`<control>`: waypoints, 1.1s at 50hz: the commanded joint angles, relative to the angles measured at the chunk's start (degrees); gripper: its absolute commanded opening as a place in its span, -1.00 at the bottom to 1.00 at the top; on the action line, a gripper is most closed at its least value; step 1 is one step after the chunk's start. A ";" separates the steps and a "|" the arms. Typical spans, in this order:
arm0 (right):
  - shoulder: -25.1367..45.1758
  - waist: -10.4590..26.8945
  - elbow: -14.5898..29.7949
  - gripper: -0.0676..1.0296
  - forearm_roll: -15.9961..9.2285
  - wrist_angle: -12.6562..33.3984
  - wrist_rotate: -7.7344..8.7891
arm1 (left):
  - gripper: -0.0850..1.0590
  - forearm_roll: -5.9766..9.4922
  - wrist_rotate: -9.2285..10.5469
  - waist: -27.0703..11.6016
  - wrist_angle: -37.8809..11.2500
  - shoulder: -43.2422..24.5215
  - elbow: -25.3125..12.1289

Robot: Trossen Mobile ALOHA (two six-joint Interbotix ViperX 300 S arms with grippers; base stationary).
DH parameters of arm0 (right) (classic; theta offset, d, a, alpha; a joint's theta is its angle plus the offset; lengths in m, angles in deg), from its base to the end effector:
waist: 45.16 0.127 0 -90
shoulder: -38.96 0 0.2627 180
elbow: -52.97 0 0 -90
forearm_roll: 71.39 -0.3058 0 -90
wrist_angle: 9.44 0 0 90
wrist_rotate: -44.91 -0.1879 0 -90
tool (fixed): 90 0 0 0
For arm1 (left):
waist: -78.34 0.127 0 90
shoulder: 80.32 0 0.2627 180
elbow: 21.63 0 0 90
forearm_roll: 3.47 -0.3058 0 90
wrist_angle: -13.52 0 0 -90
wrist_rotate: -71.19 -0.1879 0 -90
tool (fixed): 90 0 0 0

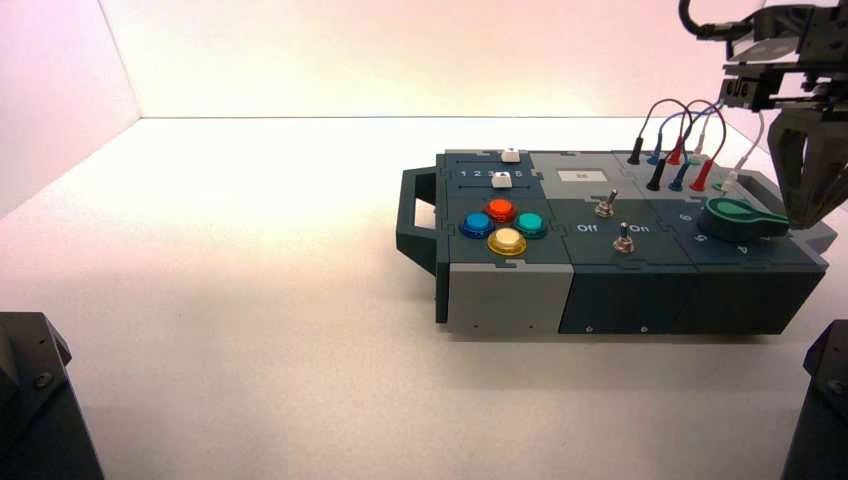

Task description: Turn the knob to position 1.

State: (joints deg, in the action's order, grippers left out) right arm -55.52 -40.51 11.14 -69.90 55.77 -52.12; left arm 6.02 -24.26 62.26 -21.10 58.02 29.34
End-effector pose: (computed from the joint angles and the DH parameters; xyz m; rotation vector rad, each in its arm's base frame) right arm 0.1815 0.0103 0.0200 -0.0134 1.7862 -0.0586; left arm 0.2438 -0.0886 0.1753 0.0207 0.6518 -0.3478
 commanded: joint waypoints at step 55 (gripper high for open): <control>6.68 -0.35 5.01 -0.92 3.60 -0.09 -2.29 | -0.91 0.00 -0.09 0.18 0.35 0.26 -1.32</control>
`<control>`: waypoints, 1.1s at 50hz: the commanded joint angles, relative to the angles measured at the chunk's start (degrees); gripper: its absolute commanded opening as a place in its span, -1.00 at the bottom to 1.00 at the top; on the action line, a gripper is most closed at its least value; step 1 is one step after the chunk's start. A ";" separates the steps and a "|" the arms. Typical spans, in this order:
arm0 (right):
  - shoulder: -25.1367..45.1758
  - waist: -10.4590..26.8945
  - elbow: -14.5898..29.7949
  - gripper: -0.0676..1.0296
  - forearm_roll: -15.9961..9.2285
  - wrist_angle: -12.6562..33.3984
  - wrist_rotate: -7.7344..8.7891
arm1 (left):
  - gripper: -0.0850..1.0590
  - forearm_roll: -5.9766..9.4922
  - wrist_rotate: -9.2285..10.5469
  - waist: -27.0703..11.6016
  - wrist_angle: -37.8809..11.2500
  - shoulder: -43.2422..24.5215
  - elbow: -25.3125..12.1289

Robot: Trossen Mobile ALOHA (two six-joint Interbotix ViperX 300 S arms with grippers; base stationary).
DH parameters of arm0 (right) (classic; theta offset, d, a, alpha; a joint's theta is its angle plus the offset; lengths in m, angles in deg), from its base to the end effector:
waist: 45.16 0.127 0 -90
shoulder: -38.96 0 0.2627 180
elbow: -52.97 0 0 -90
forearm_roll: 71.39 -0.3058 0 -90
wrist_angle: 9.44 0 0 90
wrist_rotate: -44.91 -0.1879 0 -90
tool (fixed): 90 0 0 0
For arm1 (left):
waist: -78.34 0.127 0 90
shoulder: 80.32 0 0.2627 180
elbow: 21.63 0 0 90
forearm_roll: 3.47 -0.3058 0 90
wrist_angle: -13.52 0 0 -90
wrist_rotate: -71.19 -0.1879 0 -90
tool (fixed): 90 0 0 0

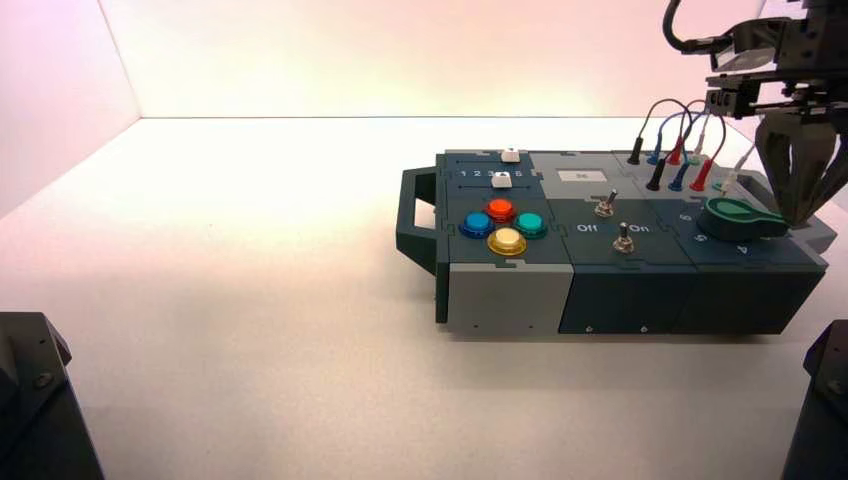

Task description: Turn the knob to position 1.

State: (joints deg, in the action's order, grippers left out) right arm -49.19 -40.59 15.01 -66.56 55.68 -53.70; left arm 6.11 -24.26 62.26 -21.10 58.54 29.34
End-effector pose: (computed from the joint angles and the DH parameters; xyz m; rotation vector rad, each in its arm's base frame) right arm 0.1959 0.0013 0.0127 -0.0618 1.8197 -0.1022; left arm 0.2434 -0.0886 0.1777 0.0183 0.6429 -0.3488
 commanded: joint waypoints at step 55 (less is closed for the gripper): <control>6.42 -0.26 2.46 -0.92 2.02 -1.23 -1.85 | -0.91 -0.18 -0.09 0.18 0.35 0.09 -1.32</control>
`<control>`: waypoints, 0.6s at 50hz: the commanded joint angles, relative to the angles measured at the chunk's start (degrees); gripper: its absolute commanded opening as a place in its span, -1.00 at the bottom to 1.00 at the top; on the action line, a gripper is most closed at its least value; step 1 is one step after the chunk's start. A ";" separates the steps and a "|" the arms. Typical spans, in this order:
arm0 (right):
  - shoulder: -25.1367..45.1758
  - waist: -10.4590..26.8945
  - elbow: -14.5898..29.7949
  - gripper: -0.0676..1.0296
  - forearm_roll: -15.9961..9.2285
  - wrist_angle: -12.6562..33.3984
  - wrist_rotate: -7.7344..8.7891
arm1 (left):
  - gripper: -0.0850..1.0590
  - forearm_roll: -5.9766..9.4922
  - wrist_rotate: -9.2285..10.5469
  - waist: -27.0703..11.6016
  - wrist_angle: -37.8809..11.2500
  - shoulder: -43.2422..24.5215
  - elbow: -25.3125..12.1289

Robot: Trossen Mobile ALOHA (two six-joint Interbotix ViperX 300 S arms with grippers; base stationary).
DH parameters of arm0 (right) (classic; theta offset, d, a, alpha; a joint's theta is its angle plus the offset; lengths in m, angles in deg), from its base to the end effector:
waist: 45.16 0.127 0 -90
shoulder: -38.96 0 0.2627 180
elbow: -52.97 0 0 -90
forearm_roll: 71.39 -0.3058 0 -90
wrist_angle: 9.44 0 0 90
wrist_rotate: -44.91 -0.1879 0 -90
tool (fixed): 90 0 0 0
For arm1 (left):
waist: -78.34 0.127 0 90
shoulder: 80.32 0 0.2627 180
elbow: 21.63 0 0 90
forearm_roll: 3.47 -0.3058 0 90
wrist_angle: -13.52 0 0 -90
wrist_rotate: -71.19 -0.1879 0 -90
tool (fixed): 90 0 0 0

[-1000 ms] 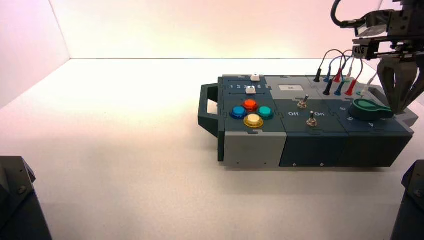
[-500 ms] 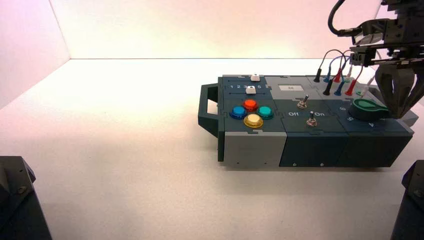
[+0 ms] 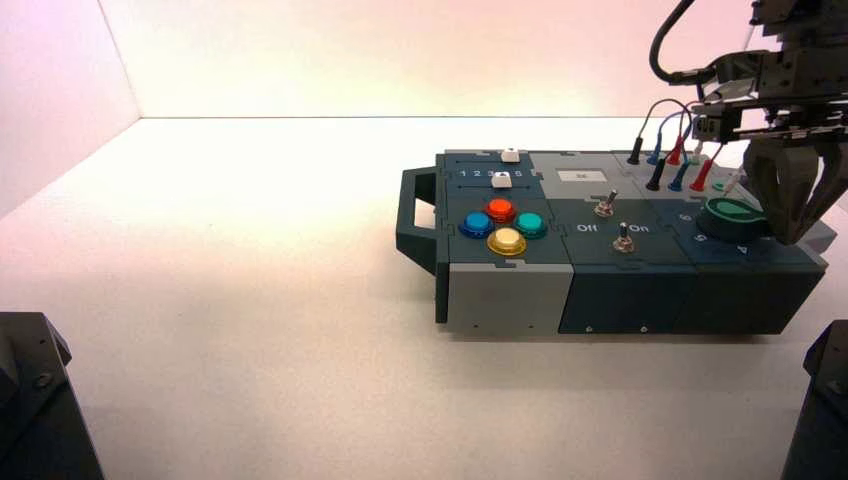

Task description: Turn the knob to position 1.

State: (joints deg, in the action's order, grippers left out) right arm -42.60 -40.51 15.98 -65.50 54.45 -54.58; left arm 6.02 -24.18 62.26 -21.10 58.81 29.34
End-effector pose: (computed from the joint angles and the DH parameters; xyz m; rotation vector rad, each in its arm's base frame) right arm 0.1924 -0.0017 -0.0077 -0.0833 1.8923 -0.1215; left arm 0.2432 -0.0884 0.1789 0.0180 0.6383 -0.3482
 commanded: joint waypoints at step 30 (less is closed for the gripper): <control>0.26 -0.35 3.96 -0.92 1.76 0.53 -1.49 | -0.91 -0.09 -0.18 0.18 0.44 -0.18 -1.32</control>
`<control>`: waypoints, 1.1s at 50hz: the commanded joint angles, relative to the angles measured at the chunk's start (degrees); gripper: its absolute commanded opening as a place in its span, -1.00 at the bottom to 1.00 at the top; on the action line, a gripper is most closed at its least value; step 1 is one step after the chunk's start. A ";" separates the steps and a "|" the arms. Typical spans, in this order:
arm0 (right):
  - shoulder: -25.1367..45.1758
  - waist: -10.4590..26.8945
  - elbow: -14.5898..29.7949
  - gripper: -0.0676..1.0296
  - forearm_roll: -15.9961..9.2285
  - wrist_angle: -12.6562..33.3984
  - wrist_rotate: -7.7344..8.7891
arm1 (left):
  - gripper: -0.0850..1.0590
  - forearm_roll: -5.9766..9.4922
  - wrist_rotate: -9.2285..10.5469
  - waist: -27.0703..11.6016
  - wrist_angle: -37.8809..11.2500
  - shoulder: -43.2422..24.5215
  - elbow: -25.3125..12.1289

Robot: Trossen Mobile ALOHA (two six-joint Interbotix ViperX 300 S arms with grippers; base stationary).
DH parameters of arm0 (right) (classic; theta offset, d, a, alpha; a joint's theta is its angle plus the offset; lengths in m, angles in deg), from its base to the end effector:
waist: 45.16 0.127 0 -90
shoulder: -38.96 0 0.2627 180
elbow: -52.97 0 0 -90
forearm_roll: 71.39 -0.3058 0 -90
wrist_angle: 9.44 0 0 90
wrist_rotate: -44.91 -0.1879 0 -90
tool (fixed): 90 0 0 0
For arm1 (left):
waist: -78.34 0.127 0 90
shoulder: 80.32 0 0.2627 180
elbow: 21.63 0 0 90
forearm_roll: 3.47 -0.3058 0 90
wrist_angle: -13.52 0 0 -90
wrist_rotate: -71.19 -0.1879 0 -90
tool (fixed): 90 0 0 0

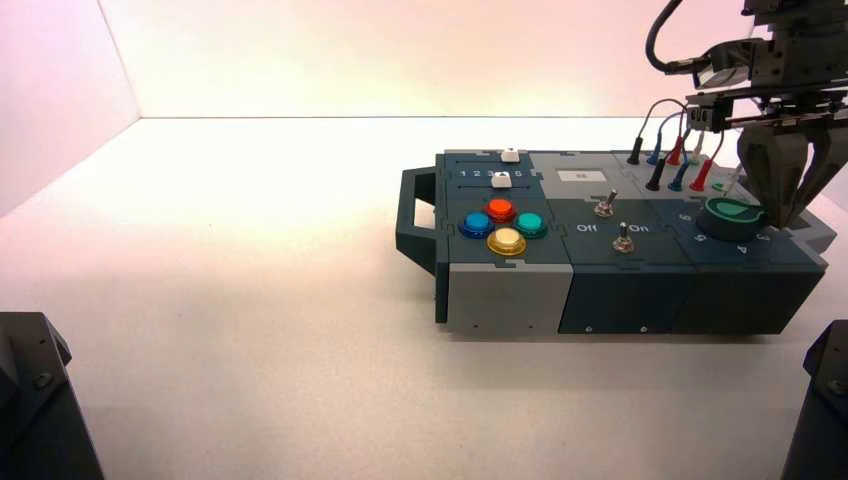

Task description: Turn the knob to position 1.

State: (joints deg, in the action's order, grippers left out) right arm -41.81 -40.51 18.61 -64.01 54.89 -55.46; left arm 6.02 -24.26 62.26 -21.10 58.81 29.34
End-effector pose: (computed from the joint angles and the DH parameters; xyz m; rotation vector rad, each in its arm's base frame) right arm 0.2079 -0.0049 -0.0023 -0.0989 1.8632 -0.1405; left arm 0.2432 -0.0884 0.1789 0.0194 0.6381 -0.3487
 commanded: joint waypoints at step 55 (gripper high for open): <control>1.49 -0.35 4.83 -0.92 0.35 0.09 -0.53 | -0.91 -0.09 -0.09 0.18 0.44 0.00 -1.32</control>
State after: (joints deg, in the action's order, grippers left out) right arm -39.78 -40.51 22.13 -63.83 54.89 -55.46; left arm 6.02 -24.18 62.26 -21.10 58.98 29.34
